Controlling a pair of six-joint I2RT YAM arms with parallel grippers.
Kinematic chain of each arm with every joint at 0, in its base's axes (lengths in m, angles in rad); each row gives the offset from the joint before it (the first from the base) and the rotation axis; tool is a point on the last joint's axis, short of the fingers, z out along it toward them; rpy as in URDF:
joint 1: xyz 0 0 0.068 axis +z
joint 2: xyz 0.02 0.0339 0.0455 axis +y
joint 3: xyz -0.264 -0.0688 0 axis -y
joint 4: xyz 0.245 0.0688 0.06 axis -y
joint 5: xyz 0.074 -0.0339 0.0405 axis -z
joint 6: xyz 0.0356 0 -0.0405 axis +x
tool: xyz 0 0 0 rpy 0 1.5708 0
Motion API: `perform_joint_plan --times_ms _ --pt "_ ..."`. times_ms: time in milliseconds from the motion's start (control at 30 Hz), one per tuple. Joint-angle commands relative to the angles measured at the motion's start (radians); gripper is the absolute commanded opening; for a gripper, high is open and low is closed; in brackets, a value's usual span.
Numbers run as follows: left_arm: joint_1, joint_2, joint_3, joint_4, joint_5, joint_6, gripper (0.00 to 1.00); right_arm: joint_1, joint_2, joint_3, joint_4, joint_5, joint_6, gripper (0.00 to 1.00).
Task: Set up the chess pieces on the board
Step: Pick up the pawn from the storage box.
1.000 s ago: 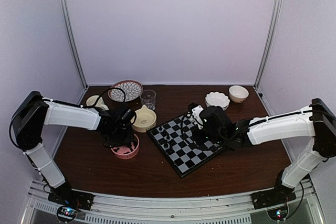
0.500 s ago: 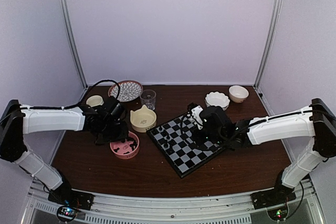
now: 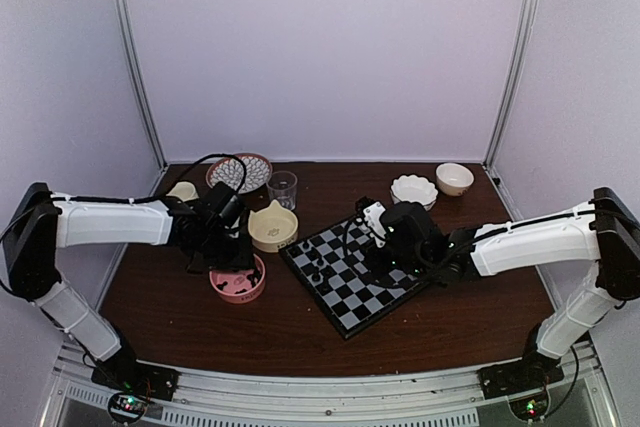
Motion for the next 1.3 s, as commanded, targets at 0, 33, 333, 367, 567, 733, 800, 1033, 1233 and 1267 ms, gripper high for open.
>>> perform_joint_plan --times_ms 0,33,333,367,567,733,800,1033,1233,1267 --pt "0.004 0.027 0.046 0.036 0.054 0.075 0.38 -0.005 -0.025 0.004 0.019 -0.001 0.009 0.23" --pt "0.004 0.033 0.046 0.035 0.056 0.075 0.37 -0.005 -0.023 0.004 0.019 -0.002 0.009 0.23" --pt "0.003 0.091 0.073 0.022 0.075 0.086 0.28 -0.004 -0.018 0.006 0.020 -0.005 0.010 0.23" --pt "0.004 0.099 0.078 0.021 0.076 0.086 0.28 -0.005 -0.019 0.006 0.019 -0.004 0.009 0.23" --pt "0.003 0.132 0.100 0.008 0.083 0.095 0.28 -0.005 -0.025 0.004 0.017 0.000 0.008 0.23" --pt "0.003 0.147 0.105 0.003 0.068 0.095 0.25 -0.005 -0.027 0.003 0.017 0.000 0.009 0.23" --pt "0.003 0.151 0.106 0.001 0.060 0.094 0.23 -0.005 -0.028 0.003 0.016 0.000 0.010 0.23" --pt "0.003 0.153 0.102 -0.013 0.032 0.086 0.21 -0.005 -0.031 0.002 0.015 -0.002 0.010 0.23" --pt "0.003 0.157 0.097 -0.005 0.030 0.095 0.20 -0.004 -0.030 0.002 0.015 -0.003 0.009 0.23" --pt "0.003 0.163 0.102 -0.005 0.034 0.097 0.20 -0.005 -0.030 0.002 0.016 -0.004 0.009 0.23"
